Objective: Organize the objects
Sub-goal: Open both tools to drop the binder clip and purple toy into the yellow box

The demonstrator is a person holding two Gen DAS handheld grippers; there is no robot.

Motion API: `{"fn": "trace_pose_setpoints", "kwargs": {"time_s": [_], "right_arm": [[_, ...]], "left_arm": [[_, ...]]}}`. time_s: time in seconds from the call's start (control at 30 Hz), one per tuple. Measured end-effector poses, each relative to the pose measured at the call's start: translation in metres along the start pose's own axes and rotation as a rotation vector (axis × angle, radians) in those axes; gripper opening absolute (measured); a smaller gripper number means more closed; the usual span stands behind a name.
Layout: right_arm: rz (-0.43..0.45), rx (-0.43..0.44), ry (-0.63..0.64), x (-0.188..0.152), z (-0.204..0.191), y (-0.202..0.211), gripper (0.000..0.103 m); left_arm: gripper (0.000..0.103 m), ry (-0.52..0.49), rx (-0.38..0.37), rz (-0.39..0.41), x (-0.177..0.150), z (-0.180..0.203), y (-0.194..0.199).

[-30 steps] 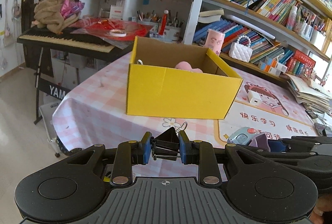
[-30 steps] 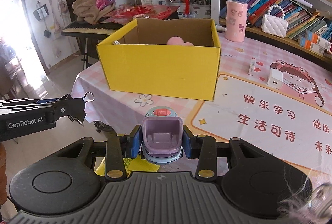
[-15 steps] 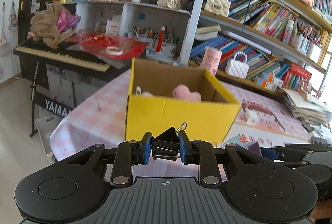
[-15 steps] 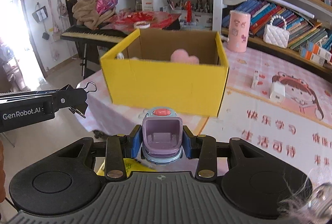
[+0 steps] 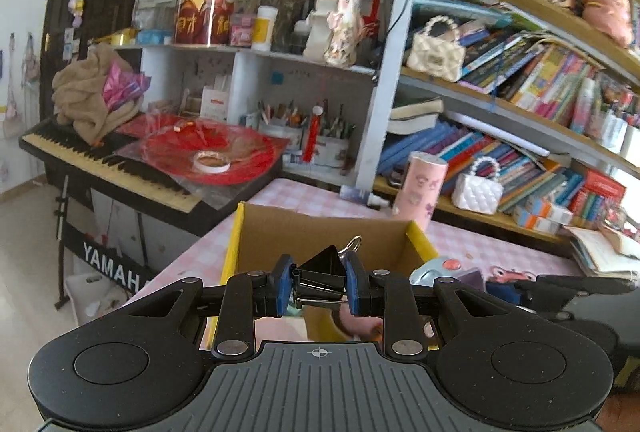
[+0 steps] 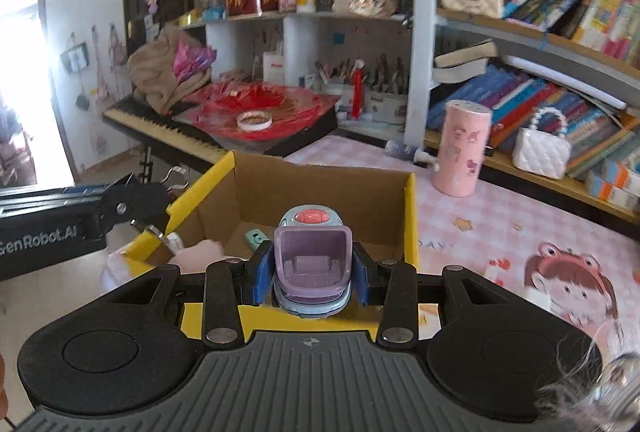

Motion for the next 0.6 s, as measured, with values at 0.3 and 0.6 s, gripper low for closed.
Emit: {"fn": "trace_pose_setpoints", "kwargs": {"time_s": [0.3, 0.6], "right_arm": [[-0.192, 0.147, 0.11, 0.006, -0.006, -0.076, 0.037], [-0.299, 0.244, 0.126, 0.003, -0.009, -0.104, 0.038]], "left_arm": [[0.025, 0.049, 0.055, -0.14, 0.003, -0.006, -0.08], [0.025, 0.021, 0.112, -0.231, -0.007, -0.005, -0.118]]}}
Point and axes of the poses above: each gripper's, at about its wrist camera, not at the fingertips, and y roughly against the way its jaws point, z to its right, x to its top, the point moved 6 cm from there along -y, roughly the way its jaws point, and after that the axes turned 8 degrees about -z, right-handed, at the moved point
